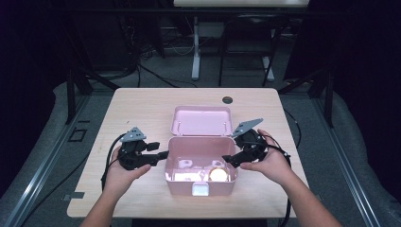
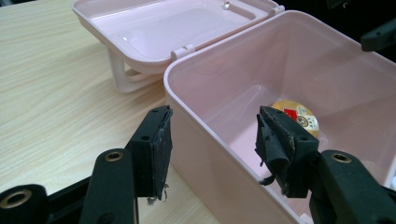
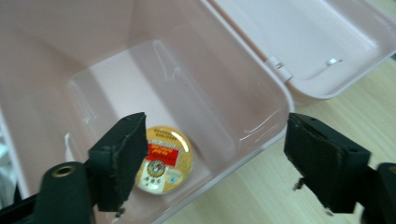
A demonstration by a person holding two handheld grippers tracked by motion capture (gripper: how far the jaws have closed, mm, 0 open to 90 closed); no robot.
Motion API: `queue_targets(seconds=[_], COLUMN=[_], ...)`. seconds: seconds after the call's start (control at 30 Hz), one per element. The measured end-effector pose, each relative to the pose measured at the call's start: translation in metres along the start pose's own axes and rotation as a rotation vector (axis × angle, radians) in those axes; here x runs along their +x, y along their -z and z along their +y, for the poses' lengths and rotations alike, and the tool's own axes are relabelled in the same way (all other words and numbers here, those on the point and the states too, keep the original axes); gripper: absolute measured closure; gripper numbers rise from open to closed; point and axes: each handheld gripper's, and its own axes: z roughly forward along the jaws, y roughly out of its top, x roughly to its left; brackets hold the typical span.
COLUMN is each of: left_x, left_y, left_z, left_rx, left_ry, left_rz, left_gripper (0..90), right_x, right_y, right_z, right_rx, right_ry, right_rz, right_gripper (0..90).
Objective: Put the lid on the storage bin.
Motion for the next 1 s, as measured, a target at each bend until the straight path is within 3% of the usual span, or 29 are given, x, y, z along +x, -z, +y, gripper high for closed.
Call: queue_targets(seconds=[0.13, 0.23, 0.43, 0.6, 0.77, 1.0], left_x=[-0.002, -0.002, -0.001, -0.002, -0.002, -0.004], left_y=[-0.002, -0.004, -0.005, -0.006, -0.007, -0.009], left_z=[-0.001, -0.002, -0.004, -0.005, -0.006, -0.007], left_rx=[0.002, 0.004, 0.000, 0.003, 0.000, 0.002], left_ry=[-0.009, -0.019, -0.002, -0.001, -0.002, -0.006], left_rz=[0.002, -0.002, -0.002, -0.007, -0.003, -0.015], left_gripper=[48.3, 50.1, 56.2, 63.6, 72.6, 79.6], right_x=[-0.003, -0.007, -0.013, -0.017, -0.017, -0.019], right_y=[0.004, 0.005, -0.001, 0.000, -0.003, -0.003], right_z=[-0.002, -0.004, -0.006, -0.004, -0.003, -0.002], right_rx=[-0.090, -0.140, -0.139, -0.176, -0.179, -0.209], right_ry=[-0.028, -0.065, -0.094, -0.135, -0.154, -0.187], right_rz=[-0.022, -0.037, -0.064, -0.051, -0.082, -0.101], right_gripper=[34.8, 37.8, 42.2, 46.9, 51.7, 51.8])
